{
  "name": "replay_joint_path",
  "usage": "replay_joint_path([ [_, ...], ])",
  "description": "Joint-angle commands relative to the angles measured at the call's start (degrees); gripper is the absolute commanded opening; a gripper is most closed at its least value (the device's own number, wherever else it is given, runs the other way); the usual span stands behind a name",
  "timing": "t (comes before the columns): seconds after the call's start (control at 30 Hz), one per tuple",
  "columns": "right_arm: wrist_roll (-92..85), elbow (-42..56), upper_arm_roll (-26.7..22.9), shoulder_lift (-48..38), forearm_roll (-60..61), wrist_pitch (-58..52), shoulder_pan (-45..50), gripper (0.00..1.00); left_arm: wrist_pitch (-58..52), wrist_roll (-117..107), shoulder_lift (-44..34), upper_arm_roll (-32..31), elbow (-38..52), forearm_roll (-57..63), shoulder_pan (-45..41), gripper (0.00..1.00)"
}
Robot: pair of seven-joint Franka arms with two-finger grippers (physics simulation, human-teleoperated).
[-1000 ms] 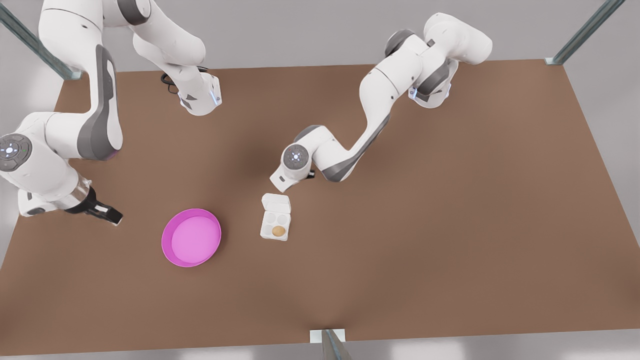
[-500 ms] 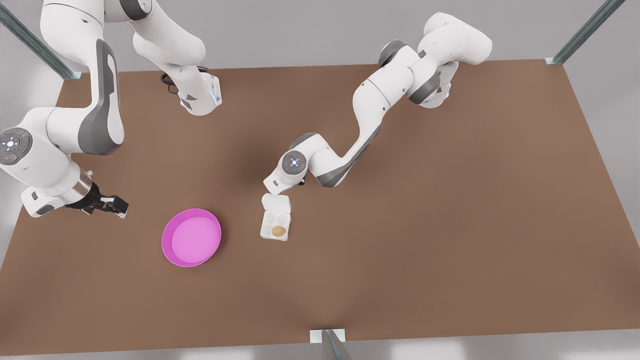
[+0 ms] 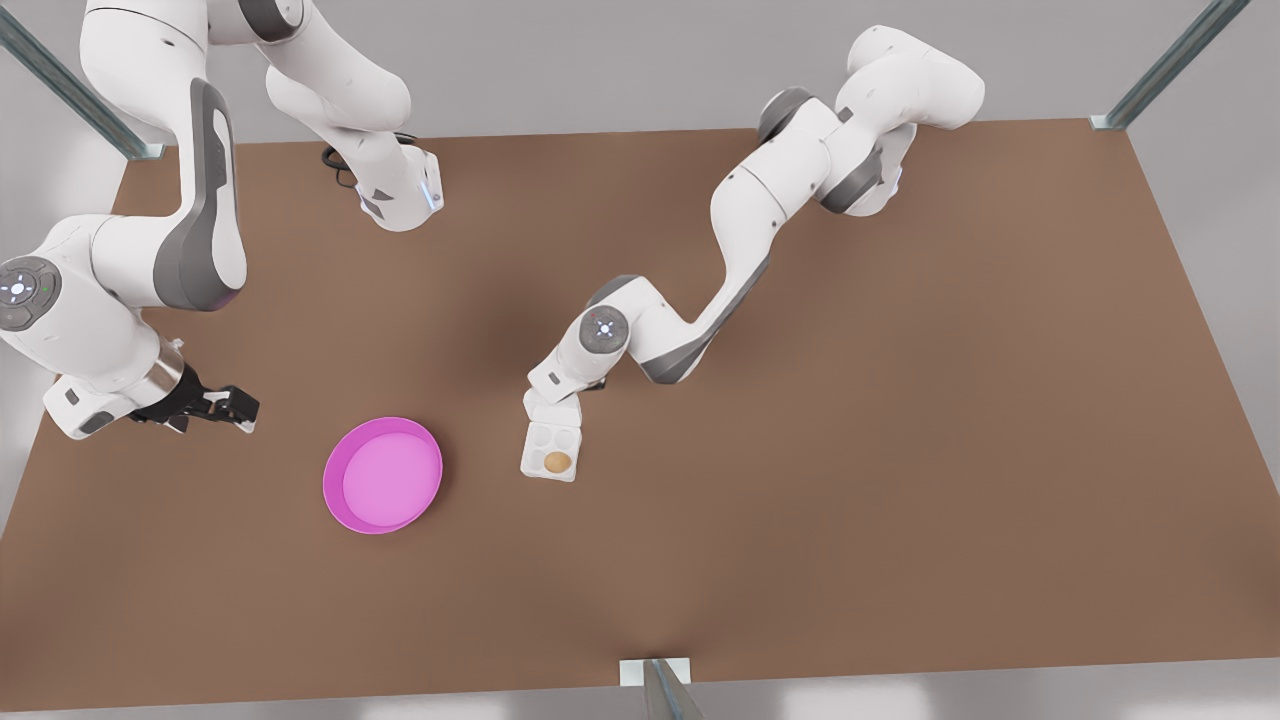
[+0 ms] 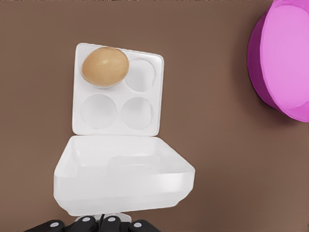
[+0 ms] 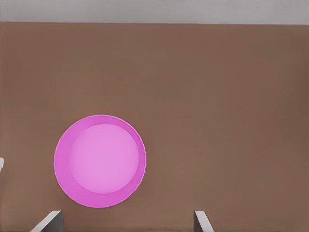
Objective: Pack egg into the box and close the box lid
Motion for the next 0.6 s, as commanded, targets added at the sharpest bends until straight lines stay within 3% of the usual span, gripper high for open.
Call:
replay_joint_path([
  [0.0, -4.8, 0.0, 0.0, -0.1, 0.2, -0.1, -0.1, 1.00, 4.0, -0.6, 0.1, 0.0, 0.0, 0.0, 0.0, 0.21],
  [0.5, -4.8, 0.0, 0.0, -0.1, 0.3, -0.2, -0.1, 1.00, 15.5, -4.2, 1.9, -0.1, 0.5, -2.1, 3.3, 0.21],
  [0.53, -4.8, 0.0, 0.0, 0.0, 0.3, -0.2, -0.1, 1.00, 11.9, -3.8, 0.6, -0.5, 0.5, -2.7, 5.1, 0.21],
  [0.57, -4.8, 0.0, 0.0, 0.0, 0.3, -0.2, -0.1, 1.00, -2.4, -3.6, -3.6, -1.7, 0.5, -2.9, 8.6, 0.21],
])
